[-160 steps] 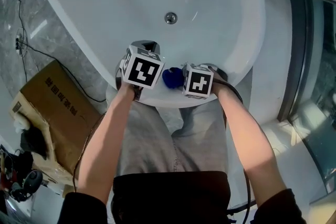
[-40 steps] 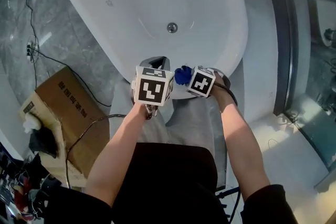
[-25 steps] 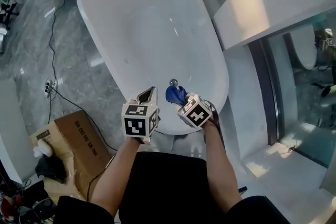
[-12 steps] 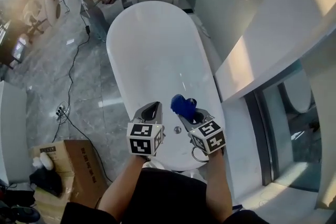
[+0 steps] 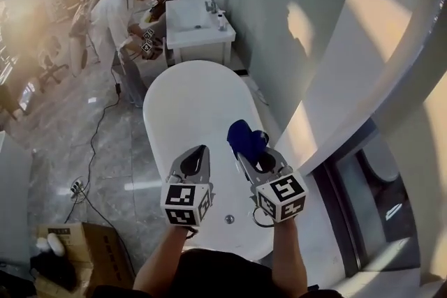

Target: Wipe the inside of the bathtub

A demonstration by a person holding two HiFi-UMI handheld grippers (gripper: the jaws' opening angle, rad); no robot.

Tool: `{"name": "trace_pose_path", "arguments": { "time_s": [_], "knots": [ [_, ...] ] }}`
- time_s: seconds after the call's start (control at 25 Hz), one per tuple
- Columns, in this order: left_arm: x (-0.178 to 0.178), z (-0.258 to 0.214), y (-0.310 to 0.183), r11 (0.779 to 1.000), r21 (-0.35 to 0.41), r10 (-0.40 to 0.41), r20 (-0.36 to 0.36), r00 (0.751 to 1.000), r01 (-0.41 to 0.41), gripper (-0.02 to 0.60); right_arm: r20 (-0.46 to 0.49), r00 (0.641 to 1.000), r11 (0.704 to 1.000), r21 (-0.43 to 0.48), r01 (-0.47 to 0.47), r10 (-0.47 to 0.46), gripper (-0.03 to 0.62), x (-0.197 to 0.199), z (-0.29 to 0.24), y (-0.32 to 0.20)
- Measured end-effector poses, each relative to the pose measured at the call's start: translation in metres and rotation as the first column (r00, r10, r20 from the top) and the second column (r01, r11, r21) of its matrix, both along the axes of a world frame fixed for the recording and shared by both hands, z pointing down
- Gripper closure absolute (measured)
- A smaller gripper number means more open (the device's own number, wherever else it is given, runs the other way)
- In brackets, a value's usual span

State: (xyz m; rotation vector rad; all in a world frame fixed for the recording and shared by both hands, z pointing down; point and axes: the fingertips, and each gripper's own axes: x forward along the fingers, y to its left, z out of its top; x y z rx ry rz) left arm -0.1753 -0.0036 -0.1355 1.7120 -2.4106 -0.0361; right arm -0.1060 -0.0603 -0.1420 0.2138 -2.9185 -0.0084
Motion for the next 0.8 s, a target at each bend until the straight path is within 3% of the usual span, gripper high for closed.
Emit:
{"name": "trace_pose_path", "arguments": {
  "time_s": [0.16, 0.28, 0.8],
  "knots": [
    [0.004, -0.029, 0.000, 0.995, 0.097, -0.036, 0.060, 0.998, 0.030, 0.577, 0.127, 0.990, 0.996, 0.045, -0.073, 0.067, 0.503, 0.005, -0.026, 0.002],
    [0.012, -0.029, -0.003, 0.996, 0.091, -0.033, 0.101, 0.994, 0.024, 0.577, 0.153, 0.986, 0.997, 0.037, -0.072, 0.065, 0.508, 0.009, -0.031, 0.007],
    [0.009, -0.035, -0.011, 0.994, 0.103, -0.060, 0.115, 0.992, 0.048, 0.577, 0.146, 0.986, 0.994, 0.064, -0.089, 0.079, 0.511, 0.002, -0.028, -0.006]
  ]
}}
